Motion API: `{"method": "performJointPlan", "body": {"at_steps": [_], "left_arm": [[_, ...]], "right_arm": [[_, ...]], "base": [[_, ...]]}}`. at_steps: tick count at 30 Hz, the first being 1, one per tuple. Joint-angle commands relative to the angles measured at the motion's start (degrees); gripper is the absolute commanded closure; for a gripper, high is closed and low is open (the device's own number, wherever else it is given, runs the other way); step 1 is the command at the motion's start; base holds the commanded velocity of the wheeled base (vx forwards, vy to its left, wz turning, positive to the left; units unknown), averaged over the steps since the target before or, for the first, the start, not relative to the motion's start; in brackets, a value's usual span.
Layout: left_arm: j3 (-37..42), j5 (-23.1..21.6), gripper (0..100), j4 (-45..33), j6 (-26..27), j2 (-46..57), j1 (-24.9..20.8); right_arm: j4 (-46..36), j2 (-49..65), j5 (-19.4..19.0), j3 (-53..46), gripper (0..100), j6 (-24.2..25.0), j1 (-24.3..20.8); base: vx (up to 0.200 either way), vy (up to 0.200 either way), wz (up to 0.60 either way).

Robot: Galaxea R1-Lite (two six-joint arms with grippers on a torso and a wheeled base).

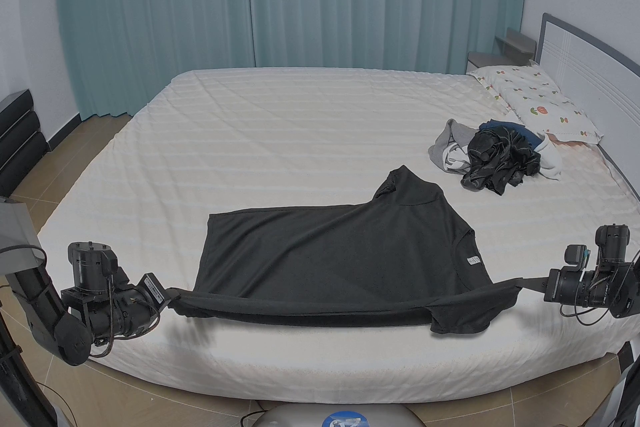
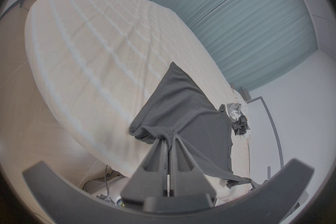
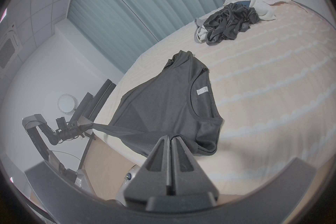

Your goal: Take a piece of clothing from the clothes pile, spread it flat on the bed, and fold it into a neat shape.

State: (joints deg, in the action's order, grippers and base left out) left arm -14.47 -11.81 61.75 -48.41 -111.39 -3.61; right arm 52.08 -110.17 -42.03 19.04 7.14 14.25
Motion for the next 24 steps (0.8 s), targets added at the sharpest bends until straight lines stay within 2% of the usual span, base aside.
{"method": "performJointPlan", "body": {"at_steps": [1,3,4,13,16,17,24], "left_arm": [[-1.8,0.0,100,-1.1,-1.7,0.1,0.0],[-2.1,0.0,100,-1.1,-2.5,0.1,0.0],[-3.6,0.0,100,-1.3,-4.5,-0.1,-0.1],[-9.0,0.0,100,-4.4,-6.6,-4.8,-0.1],[-10.7,0.1,100,-4.4,-8.5,-5.9,-0.3],[-12.3,0.1,100,-4.4,-9.8,-7.4,-0.3],[-16.9,1.0,100,-4.4,-10.2,-13.3,-0.2]], "right_arm": [[0.0,-1.2,0.0,1.5,100,0.2,0.0],[0.0,-1.5,0.1,1.7,100,0.2,0.0],[-0.2,-2.7,0.2,2.8,100,0.2,-0.1],[0.0,-8.7,3.6,8.2,100,0.3,-2.0],[0.0,-9.9,3.7,9.4,100,1.3,-2.3],[0.0,-10.9,3.7,10.9,100,3.0,-3.4],[0.1,-16.3,3.8,15.1,100,5.9,-5.0]], "base": [[0.0,0.0,0.0],[0.0,0.0,0.0],[0.0,0.0,0.0],[0.0,0.0,0.0],[0.0,0.0,0.0],[0.0,0.0,0.0],[0.0,0.0,0.0]]}}
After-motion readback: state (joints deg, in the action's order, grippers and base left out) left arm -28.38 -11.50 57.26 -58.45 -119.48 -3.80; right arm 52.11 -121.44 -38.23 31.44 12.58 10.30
